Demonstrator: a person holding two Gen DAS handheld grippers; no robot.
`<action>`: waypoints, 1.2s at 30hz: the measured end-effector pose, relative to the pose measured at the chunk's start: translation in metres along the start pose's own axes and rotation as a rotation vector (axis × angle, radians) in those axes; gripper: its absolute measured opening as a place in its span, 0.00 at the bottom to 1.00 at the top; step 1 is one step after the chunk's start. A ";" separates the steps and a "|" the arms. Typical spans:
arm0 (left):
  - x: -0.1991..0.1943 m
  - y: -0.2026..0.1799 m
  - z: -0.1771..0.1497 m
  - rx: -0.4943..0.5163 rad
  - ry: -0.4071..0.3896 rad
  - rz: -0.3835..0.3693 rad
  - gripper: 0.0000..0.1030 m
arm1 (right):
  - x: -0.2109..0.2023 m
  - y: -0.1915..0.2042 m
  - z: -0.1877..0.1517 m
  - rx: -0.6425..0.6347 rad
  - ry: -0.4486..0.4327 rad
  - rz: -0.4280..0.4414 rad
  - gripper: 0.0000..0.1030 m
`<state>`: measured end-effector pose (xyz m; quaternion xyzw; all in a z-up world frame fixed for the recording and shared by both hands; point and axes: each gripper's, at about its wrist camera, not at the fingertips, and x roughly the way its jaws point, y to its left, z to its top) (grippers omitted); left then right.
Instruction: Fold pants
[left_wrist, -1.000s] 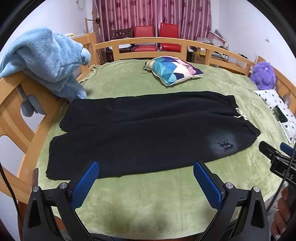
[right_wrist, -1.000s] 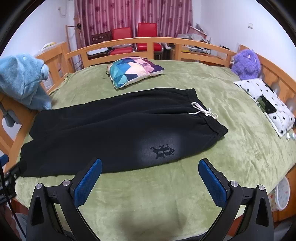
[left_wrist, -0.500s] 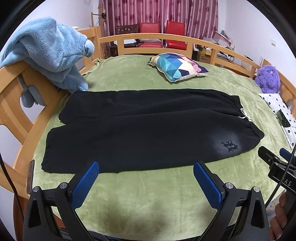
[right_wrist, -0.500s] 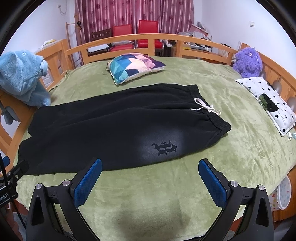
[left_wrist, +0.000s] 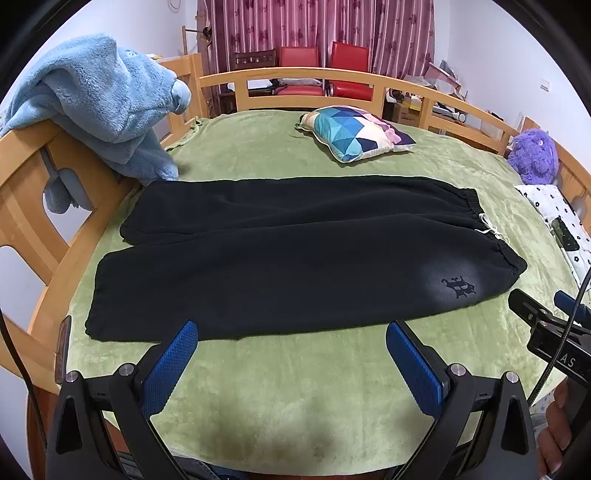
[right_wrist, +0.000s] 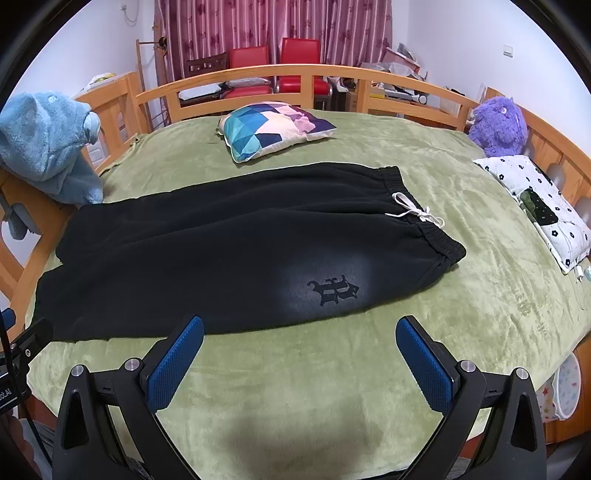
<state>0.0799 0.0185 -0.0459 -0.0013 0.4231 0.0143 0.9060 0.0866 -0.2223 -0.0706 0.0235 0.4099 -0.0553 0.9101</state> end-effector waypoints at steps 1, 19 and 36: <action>-0.001 0.000 0.000 0.002 -0.003 0.000 1.00 | -0.001 0.000 -0.001 0.000 -0.002 0.000 0.99; -0.035 0.003 -0.016 0.001 -0.082 -0.001 1.00 | -0.029 -0.008 -0.010 -0.001 -0.063 0.034 0.99; 0.036 0.085 -0.074 -0.147 -0.107 -0.002 0.91 | 0.044 -0.042 -0.068 -0.121 -0.156 -0.068 0.94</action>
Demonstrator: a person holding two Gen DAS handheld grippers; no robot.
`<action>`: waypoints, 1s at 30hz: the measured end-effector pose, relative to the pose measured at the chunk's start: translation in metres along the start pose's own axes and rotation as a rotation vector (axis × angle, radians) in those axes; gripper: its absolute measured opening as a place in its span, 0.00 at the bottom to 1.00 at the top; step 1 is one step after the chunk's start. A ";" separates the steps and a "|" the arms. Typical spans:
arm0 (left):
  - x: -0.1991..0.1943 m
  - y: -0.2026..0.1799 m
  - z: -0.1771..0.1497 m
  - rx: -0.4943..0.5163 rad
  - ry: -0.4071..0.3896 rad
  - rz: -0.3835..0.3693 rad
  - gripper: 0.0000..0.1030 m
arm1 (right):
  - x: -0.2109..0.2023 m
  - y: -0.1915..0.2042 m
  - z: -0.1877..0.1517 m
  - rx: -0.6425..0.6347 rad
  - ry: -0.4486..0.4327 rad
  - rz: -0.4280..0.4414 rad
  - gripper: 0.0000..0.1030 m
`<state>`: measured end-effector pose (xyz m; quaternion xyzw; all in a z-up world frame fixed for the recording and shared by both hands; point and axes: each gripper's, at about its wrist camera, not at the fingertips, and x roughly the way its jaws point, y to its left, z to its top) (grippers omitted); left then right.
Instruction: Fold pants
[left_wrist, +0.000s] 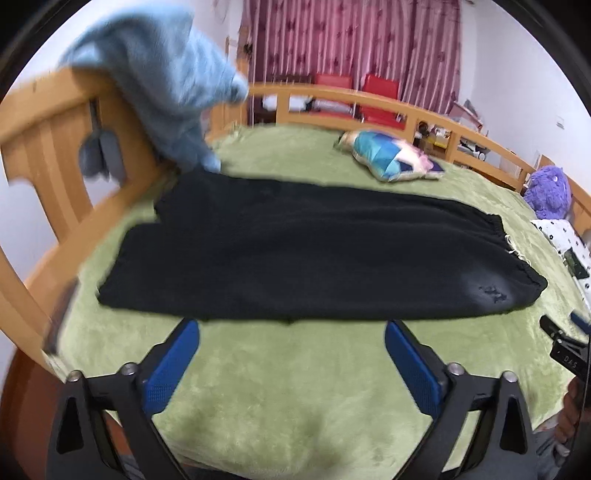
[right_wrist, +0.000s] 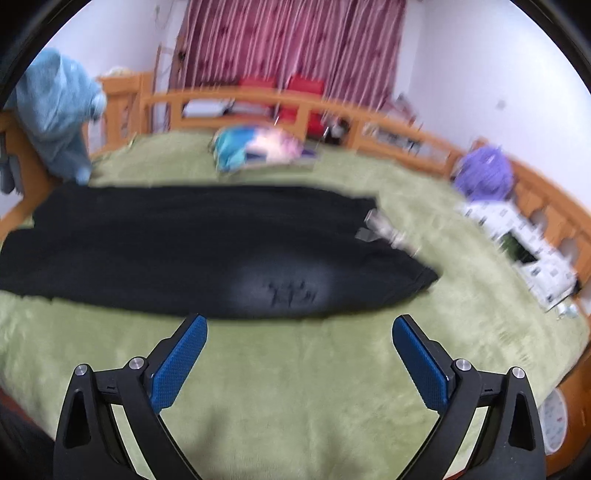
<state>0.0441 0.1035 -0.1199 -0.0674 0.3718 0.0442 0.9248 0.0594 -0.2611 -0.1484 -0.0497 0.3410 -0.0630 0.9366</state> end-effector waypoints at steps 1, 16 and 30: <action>0.008 0.007 -0.002 -0.019 0.016 -0.014 0.90 | 0.010 -0.004 -0.003 0.024 0.027 0.020 0.92; 0.127 0.074 -0.007 -0.231 0.144 -0.075 0.88 | 0.143 -0.084 -0.012 0.467 0.183 0.118 0.82; 0.189 0.108 0.009 -0.447 0.158 -0.024 0.31 | 0.217 -0.110 0.009 0.594 0.172 0.080 0.22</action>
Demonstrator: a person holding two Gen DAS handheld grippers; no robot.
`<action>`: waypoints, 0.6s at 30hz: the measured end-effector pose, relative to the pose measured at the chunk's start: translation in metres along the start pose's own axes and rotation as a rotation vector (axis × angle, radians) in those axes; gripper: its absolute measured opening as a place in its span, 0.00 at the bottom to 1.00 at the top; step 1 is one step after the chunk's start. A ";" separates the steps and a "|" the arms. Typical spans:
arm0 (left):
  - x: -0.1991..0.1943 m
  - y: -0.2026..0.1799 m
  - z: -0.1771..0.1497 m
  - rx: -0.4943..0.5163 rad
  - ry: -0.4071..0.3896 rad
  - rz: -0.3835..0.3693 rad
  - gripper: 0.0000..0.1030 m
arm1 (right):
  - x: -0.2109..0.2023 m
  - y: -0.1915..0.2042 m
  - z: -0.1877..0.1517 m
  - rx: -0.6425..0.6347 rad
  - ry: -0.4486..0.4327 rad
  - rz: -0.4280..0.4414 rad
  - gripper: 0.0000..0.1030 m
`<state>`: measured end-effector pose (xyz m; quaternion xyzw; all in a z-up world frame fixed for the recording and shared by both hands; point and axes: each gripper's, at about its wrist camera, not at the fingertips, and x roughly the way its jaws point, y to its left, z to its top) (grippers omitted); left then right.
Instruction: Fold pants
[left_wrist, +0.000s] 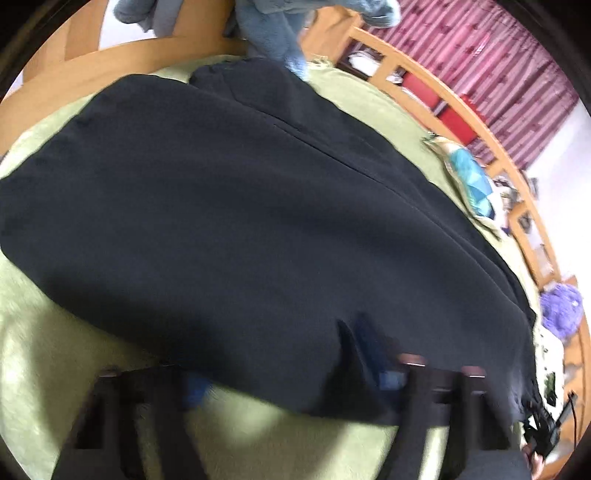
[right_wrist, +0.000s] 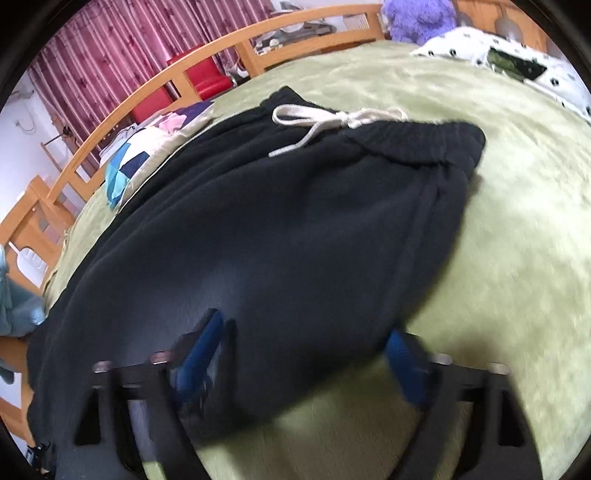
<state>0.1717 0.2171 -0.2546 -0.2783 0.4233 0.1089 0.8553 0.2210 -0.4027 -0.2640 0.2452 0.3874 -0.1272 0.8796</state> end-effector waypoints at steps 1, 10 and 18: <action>0.001 0.003 0.003 -0.011 0.004 0.049 0.15 | 0.001 0.001 0.002 -0.015 0.002 0.004 0.20; -0.049 -0.011 0.009 0.122 0.011 0.041 0.08 | -0.048 -0.015 -0.011 0.001 0.006 0.067 0.14; -0.080 -0.035 0.065 0.164 -0.063 0.039 0.08 | -0.088 0.014 0.031 -0.079 -0.011 0.119 0.14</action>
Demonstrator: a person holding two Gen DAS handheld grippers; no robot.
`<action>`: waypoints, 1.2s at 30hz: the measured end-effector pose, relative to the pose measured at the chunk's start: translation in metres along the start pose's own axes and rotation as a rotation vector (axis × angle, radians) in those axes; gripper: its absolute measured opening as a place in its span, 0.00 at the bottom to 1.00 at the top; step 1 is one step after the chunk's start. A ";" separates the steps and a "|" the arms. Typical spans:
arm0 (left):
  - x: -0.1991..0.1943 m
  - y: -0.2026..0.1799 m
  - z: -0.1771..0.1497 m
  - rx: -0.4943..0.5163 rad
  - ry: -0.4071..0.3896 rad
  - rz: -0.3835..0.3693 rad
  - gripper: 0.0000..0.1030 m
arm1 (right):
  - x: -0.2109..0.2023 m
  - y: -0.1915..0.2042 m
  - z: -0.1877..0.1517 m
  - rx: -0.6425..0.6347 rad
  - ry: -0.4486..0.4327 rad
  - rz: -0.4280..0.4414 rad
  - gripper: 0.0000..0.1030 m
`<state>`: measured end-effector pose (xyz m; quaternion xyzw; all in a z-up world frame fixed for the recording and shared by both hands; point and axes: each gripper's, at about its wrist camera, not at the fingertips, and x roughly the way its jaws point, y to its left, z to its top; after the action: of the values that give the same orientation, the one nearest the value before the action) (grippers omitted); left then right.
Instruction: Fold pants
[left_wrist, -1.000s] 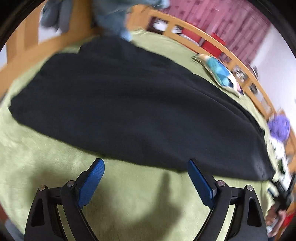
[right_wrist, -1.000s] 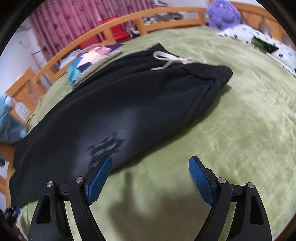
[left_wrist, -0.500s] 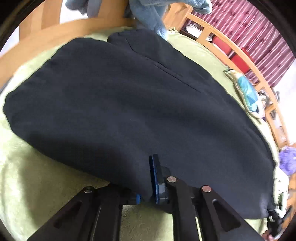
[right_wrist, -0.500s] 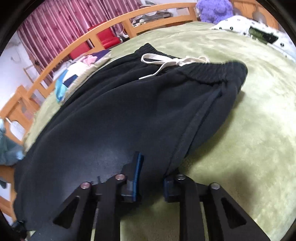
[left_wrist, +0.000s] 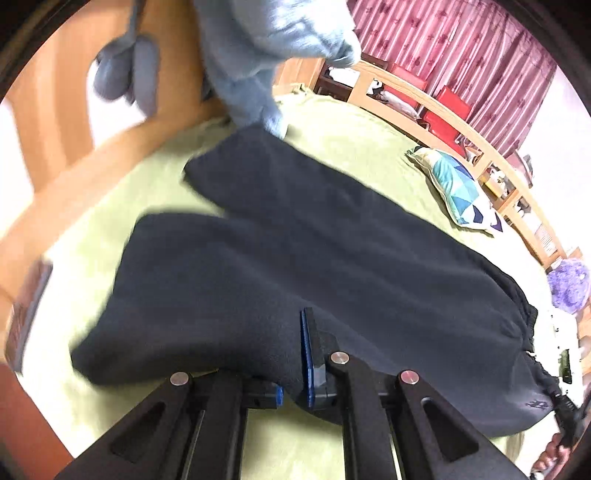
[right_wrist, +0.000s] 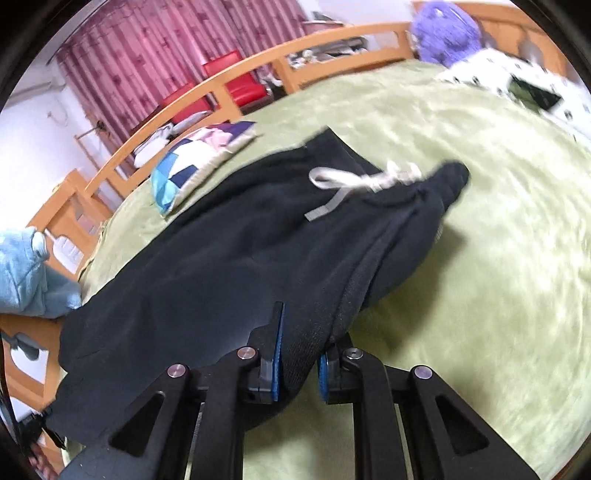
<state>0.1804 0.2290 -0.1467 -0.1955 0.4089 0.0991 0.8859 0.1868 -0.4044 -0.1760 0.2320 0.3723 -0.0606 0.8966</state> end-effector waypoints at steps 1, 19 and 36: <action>0.001 -0.006 0.010 0.016 -0.007 0.009 0.08 | 0.001 0.009 0.011 -0.021 -0.003 0.000 0.14; 0.167 -0.120 0.171 0.184 -0.112 0.131 0.13 | 0.169 0.103 0.186 -0.082 -0.105 -0.008 0.33; 0.096 -0.104 0.056 0.204 -0.012 0.032 0.78 | 0.146 0.052 0.056 -0.204 0.084 -0.094 0.76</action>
<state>0.3158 0.1601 -0.1599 -0.0969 0.4149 0.0723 0.9018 0.3415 -0.3752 -0.2240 0.1243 0.4241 -0.0548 0.8954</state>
